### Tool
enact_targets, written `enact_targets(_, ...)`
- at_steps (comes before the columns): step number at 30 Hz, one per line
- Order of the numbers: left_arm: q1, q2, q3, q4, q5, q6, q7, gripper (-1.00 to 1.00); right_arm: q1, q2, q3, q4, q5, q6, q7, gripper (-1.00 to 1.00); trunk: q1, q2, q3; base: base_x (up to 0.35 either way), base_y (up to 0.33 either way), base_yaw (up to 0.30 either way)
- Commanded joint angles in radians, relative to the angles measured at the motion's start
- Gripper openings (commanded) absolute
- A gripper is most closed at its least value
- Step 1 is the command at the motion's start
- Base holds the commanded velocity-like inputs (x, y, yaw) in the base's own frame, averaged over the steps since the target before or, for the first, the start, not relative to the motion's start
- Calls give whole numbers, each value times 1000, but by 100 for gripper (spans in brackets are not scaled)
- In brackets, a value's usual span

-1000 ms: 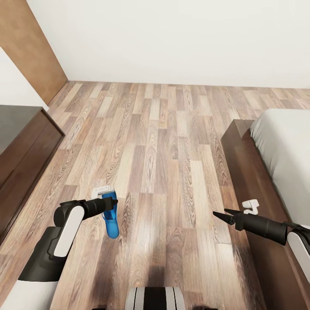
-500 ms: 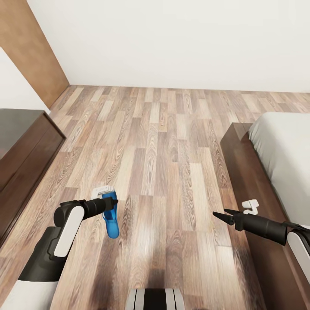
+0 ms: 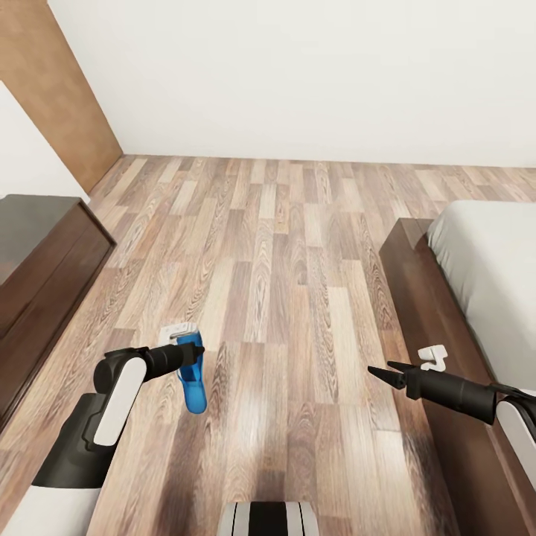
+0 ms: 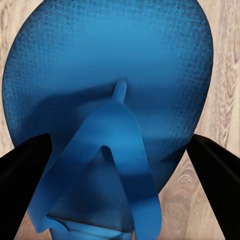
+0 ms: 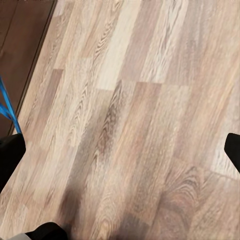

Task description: In the bedroom, move the book from the bed onto either nightstand, and place the two sandals side by side next to the bed.

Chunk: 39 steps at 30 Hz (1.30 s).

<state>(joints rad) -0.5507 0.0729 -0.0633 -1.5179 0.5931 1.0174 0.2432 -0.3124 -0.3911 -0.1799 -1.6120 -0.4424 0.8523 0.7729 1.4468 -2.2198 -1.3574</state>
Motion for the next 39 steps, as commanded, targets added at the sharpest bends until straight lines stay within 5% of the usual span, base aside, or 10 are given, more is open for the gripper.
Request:
enact_targets(1, 0, 1, -2, -1, 10, 2, 10, -100, -1, 0, -1, 0, -1, 5, 3, 100, 0, 0, 1, 0, 0, 0)
enact_targets(20, 228, -1, -2, -7, 16, -125, 4, -100, -1, 14, 9, 1, 5, 3, -15, 100, 0, 0, 33, 0, 0, 0)
enact_targets(39, 265, -1, -1, -4, 16, -154, 0, -100, -2, 15, 11, 1, 5, -4, -17, 100, 0, 0, 64, 0, 0, 0)
